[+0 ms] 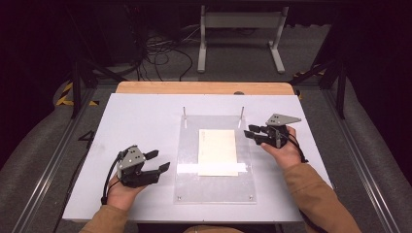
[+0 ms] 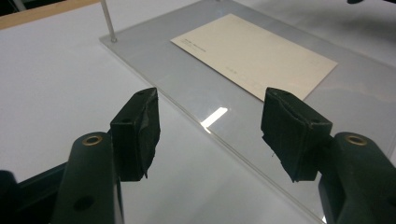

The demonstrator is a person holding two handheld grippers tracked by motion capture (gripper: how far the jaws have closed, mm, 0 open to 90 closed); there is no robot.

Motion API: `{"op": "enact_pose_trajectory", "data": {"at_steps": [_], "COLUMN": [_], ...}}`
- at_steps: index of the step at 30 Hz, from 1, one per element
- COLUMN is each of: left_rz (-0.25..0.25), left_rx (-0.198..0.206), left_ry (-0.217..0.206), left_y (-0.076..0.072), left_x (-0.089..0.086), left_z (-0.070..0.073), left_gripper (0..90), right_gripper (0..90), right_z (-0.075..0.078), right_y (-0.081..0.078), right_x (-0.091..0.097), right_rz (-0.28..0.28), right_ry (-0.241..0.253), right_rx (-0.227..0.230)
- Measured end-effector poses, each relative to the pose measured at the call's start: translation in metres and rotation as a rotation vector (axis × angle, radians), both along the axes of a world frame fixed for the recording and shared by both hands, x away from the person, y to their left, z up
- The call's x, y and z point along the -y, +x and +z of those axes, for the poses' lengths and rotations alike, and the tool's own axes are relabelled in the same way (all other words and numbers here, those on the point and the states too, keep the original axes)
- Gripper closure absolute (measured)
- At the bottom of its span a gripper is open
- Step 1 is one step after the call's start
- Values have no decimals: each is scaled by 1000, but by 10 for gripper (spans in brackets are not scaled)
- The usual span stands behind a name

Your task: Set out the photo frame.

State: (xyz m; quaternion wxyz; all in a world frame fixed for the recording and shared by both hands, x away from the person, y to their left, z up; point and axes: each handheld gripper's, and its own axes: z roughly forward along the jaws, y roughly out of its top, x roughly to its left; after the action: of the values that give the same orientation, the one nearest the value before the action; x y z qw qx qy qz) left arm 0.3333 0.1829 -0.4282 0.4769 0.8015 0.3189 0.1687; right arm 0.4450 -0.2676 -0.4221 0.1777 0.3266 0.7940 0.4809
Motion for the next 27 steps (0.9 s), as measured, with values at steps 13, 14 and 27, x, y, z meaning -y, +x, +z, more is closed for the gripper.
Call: {"op": "enact_pose_trajectory", "data": {"at_steps": [13, 14, 27], "left_rz": [27, 25, 7], "left_rx": [-1, -1, 5], "left_ry": [-3, -4, -1], "left_y": [-10, -10, -7], "left_x": [-5, -5, -3], "left_z": [-4, -5, -6], "left_gripper": [347, 347, 346], "right_gripper": [700, 697, 829], "right_z": [-12, -11, -21], "right_y": [59, 62, 89], "right_x": [-8, -7, -17], "right_rz": [-100, -113, -115], "right_ry": [-50, -46, -117], "right_rx": [63, 58, 55]}}
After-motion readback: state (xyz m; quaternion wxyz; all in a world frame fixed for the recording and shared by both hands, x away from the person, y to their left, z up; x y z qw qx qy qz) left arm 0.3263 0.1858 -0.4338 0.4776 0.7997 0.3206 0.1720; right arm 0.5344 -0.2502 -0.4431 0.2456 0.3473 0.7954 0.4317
